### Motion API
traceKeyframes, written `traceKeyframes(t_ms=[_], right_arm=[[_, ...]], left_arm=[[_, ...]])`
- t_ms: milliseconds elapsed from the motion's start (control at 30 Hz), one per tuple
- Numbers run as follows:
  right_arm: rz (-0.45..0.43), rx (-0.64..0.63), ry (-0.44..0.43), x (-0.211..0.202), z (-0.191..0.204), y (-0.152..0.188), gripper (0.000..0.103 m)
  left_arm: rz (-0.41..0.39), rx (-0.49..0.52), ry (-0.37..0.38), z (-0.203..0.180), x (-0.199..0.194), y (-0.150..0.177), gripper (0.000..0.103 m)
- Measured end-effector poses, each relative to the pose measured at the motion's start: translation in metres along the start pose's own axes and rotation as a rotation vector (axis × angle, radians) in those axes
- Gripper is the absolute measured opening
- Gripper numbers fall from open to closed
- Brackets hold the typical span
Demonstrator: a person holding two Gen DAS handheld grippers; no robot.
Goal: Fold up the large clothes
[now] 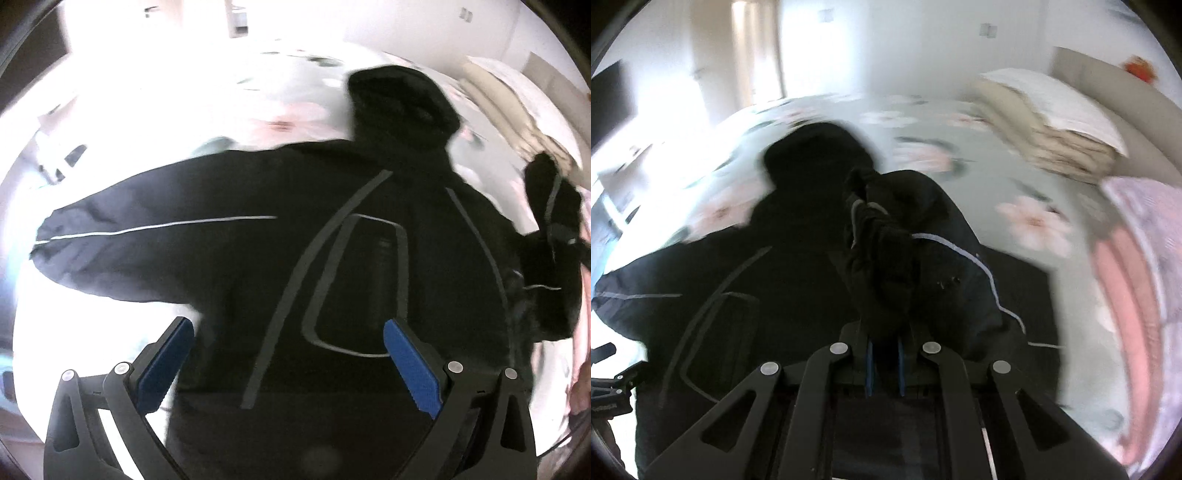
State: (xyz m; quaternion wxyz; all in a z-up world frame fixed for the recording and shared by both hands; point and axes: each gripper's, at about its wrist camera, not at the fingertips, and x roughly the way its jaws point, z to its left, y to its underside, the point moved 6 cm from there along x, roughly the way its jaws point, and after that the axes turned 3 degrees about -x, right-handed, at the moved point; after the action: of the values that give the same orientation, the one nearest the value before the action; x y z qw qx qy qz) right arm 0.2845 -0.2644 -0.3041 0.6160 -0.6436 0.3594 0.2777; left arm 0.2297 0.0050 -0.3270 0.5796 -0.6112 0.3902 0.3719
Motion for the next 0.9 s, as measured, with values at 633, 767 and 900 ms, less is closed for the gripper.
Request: traceKeyframes(t_ms=[633, 767, 900], right_arm=[[0.229, -0.328, -0.196, 0.105, 0.179, 0.073, 0.054], [0.185, -0.203, -0.330, 0.046, 0.128, 0.058, 0.054], [0.158, -0.032, -0.176, 0.035, 0.027, 0.053, 0.055]], left_arm=[[0.022, -0.071, -0.023, 0.071, 0.029, 0.008, 0.102], [0.036, -0.055, 0.092, 0.047, 0.032, -0.007, 0.102], [0.060, 0.034, 0.240, -0.005, 0.041, -0.019, 0.102]])
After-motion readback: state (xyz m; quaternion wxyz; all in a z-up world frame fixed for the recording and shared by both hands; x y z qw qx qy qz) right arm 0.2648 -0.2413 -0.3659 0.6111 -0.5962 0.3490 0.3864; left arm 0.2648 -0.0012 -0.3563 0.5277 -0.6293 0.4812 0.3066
